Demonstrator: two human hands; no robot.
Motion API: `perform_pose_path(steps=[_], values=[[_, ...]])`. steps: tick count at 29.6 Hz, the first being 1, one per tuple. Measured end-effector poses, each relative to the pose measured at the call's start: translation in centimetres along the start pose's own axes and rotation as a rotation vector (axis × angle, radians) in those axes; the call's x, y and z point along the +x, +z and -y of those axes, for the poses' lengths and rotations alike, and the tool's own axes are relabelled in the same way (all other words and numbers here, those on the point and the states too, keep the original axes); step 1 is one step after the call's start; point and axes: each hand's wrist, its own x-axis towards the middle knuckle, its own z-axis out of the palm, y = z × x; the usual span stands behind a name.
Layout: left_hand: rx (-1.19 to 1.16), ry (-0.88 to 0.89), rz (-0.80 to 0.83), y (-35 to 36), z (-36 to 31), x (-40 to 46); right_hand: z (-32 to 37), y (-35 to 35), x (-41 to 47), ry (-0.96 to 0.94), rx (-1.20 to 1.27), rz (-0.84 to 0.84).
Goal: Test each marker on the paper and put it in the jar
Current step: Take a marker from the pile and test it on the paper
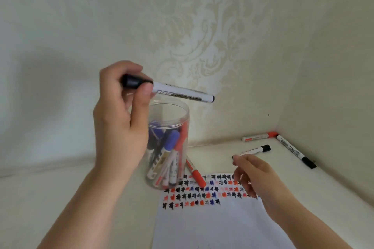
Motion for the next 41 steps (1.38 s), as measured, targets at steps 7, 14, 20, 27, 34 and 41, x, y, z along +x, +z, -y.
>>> perform_pose_path(steps=[7,14,20,27,34,41], values=[[0.493,0.103,0.104,-2.2,1.2,3.2,0.8,2.4,1.2,-0.015,-0.041,0.022],[0.695,0.098,0.457,-2.0,4.3,1.2,1.0,4.7,1.7,-0.026,-0.085,0.053],[0.720,0.041,0.582,-2.1,4.5,0.9,1.1,5.3,2.0,-0.042,-0.096,0.065],[0.388,0.323,0.477,0.8,1.3,-1.5,-0.1,2.5,2.6,-0.065,-0.206,-0.008],[0.322,-0.054,0.970,7.7,4.0,-7.2,-2.3,-3.4,6.1,-0.184,-0.820,-0.194],[0.318,-0.093,1.032,10.5,6.3,-9.8,-2.4,-4.4,9.9,-0.402,-1.499,-0.099]])
